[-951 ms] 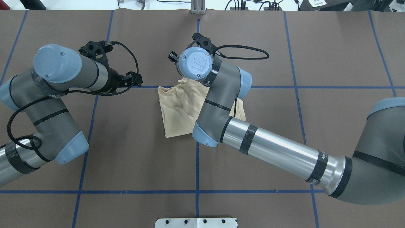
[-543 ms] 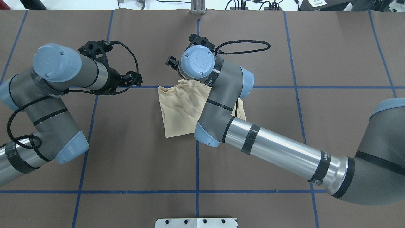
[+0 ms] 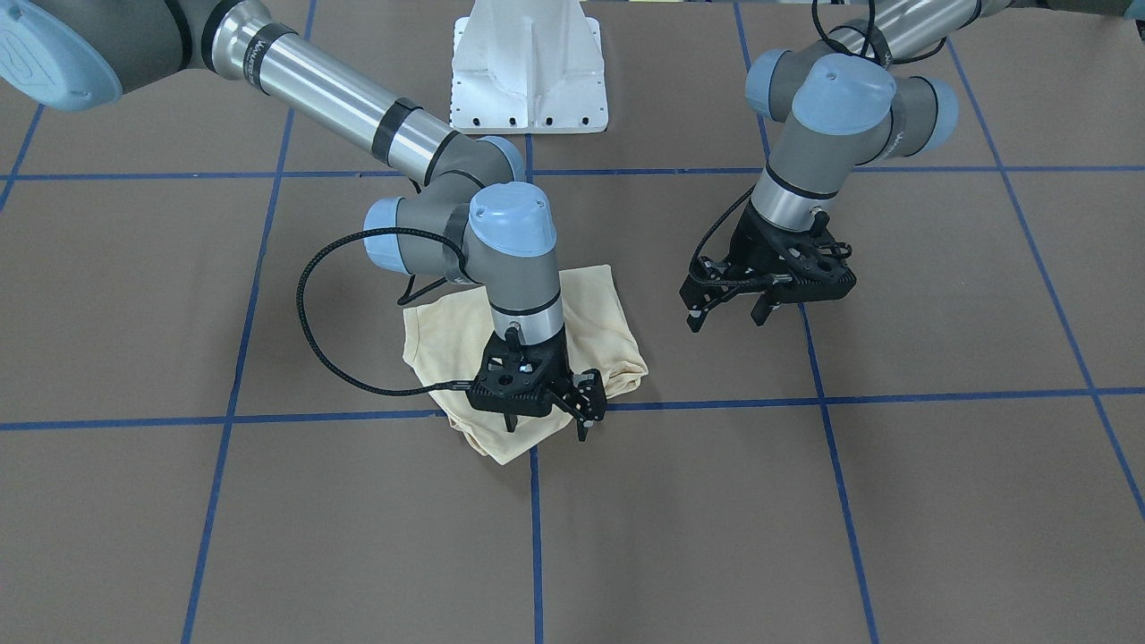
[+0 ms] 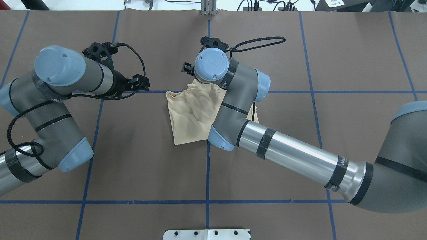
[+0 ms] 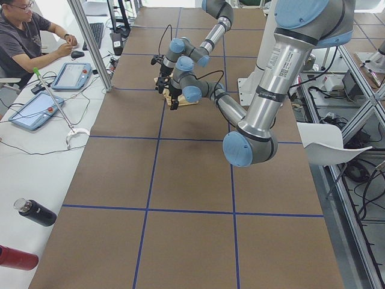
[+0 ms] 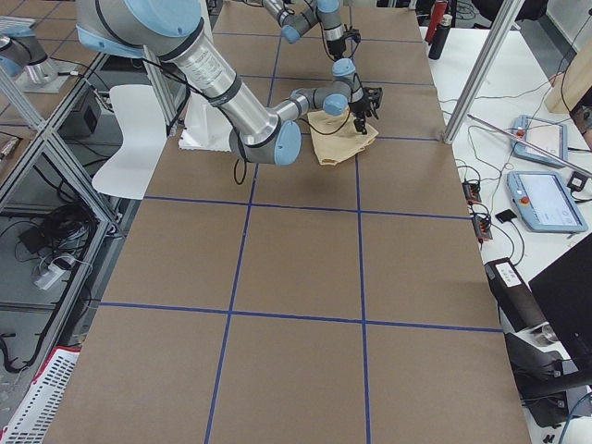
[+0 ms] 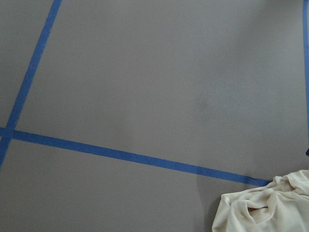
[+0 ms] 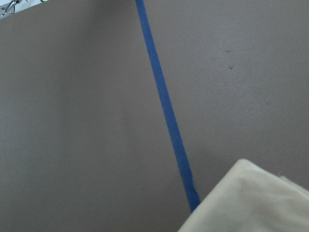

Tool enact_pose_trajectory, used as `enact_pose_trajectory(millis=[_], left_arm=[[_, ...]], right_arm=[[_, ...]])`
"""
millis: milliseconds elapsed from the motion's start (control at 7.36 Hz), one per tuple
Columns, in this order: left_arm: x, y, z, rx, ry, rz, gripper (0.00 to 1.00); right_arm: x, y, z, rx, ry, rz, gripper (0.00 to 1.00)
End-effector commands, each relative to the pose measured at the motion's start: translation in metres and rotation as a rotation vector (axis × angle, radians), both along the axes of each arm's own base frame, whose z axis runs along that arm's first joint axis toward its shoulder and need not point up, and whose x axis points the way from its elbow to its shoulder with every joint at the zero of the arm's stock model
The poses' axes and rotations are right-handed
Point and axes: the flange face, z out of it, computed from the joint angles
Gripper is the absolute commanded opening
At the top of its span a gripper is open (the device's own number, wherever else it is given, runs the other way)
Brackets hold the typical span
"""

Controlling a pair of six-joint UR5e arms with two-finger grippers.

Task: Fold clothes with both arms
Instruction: 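Open the right gripper and lift it off the folded shirt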

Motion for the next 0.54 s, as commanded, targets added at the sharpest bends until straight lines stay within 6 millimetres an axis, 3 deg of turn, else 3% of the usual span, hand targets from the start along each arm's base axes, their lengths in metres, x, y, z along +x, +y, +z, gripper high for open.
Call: enact_pose_trajectory(millis=[0,272,408], left_arm=[[0.0,0.0,0.0,0.0,0.0,0.001,0.99],[0.002,-0.001,0.004,-0.004,-0.006,0.001,0.99],[0.003,-0.002,0.005,-0.006,-0.008,0.001,0.99]], right_arm=[[0.003,-0.014,0.016,0.019,0.053,0.002,1.0],[0.007,-0.021,0.02,0.026,0.068,0.01,1.0],[0.019,-0.033,0.018,0.06,0.091,-0.003,1.0]])
